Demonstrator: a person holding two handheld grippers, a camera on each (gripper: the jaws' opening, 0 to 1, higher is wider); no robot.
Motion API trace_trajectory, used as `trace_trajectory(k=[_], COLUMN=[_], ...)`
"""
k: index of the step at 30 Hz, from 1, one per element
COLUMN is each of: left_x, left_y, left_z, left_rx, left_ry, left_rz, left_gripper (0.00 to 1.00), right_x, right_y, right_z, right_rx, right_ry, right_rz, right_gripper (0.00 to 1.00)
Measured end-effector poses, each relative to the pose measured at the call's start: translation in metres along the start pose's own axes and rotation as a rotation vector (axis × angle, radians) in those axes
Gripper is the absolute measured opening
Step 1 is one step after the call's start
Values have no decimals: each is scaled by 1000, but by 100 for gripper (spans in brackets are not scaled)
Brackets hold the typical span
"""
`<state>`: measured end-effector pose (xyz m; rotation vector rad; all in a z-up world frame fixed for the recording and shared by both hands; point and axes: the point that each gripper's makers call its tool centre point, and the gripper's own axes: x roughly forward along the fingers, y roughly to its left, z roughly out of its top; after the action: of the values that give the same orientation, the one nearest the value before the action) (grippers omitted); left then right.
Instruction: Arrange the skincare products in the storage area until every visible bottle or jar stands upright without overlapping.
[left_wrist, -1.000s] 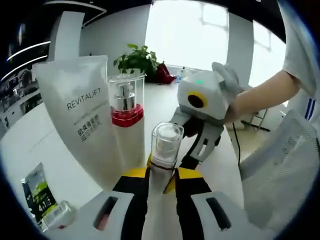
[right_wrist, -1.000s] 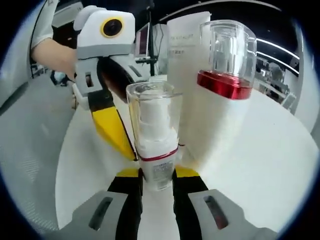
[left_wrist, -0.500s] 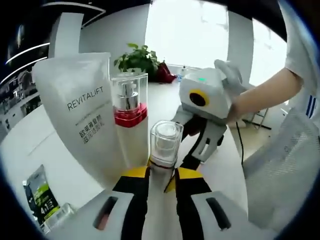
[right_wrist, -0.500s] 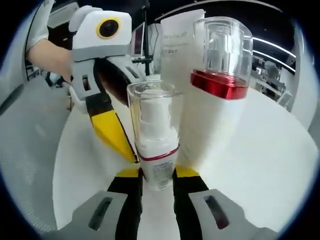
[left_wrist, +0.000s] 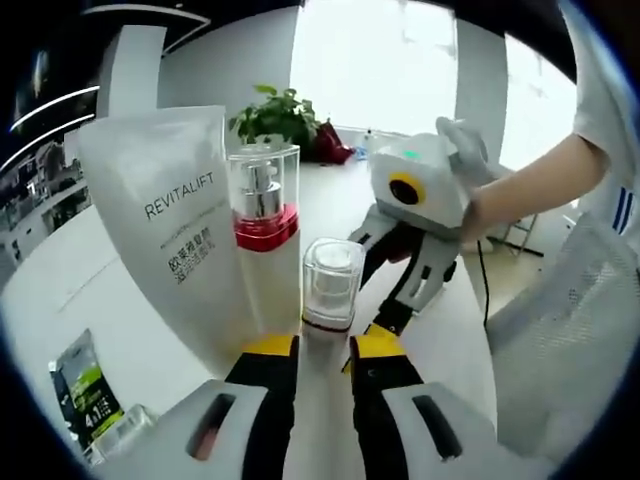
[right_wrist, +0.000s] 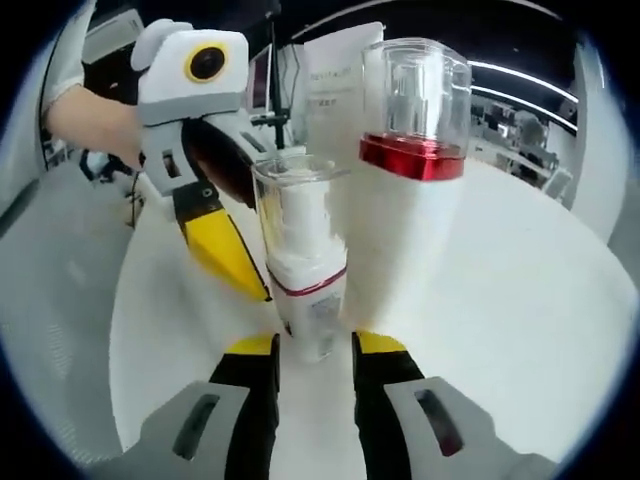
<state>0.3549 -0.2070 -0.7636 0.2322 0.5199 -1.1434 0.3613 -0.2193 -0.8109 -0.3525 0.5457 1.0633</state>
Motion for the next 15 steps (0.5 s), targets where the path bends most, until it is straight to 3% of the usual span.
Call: trace_trajectory(k=[15], left_x=[1], left_y=[-2], left_z=[0], left_rx=[31], left_ry=[16], left_rz=[-19], left_gripper=[13], right_x=[-13], right_y=[13], right_z=[4], right_rx=[24], right_ry=[-11], right_rz=[-35], right_gripper=[29])
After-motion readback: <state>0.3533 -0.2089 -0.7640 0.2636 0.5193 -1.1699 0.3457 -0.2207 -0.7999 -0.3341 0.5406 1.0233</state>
